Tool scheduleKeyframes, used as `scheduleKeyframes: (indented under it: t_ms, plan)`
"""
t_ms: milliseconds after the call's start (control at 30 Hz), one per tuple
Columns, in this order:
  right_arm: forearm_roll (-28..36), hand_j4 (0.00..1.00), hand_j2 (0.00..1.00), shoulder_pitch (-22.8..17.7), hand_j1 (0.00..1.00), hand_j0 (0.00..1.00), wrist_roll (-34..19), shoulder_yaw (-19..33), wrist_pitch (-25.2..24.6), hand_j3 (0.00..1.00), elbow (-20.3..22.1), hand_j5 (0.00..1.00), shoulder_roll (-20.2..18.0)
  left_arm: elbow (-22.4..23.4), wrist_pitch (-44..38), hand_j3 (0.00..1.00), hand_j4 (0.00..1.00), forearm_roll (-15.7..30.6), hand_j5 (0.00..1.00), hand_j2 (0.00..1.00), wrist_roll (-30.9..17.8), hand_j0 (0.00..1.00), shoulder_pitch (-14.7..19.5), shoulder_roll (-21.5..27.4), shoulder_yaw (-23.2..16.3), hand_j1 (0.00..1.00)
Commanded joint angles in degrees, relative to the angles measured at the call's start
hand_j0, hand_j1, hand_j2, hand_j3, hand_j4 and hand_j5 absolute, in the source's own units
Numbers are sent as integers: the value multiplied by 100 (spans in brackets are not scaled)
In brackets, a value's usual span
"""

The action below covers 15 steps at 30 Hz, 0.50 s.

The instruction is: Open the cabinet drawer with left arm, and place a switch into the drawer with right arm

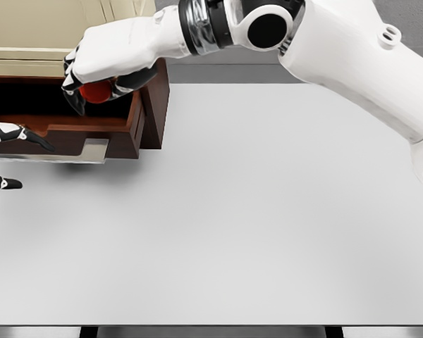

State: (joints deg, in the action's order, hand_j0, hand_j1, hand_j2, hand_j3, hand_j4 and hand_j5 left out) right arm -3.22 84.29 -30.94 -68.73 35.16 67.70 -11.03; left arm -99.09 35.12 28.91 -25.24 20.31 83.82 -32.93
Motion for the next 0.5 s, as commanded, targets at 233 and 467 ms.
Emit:
scheduleKeyframes:
  t_ms: [233, 467]
  plan:
    - [14, 52, 52, 79, 52, 52, -87, -9, -16, 52, -643, 52, 506, -76, -12, 77, 77, 44, 77, 77, 2, 77, 0, 2, 6, 77]
    - [14, 52, 52, 167, 52, 52, -96, -88, -16, 52, -1259, 52, 813, -85, -12, 77, 77, 36, 77, 77, 2, 77, -9, 2, -3, 77]
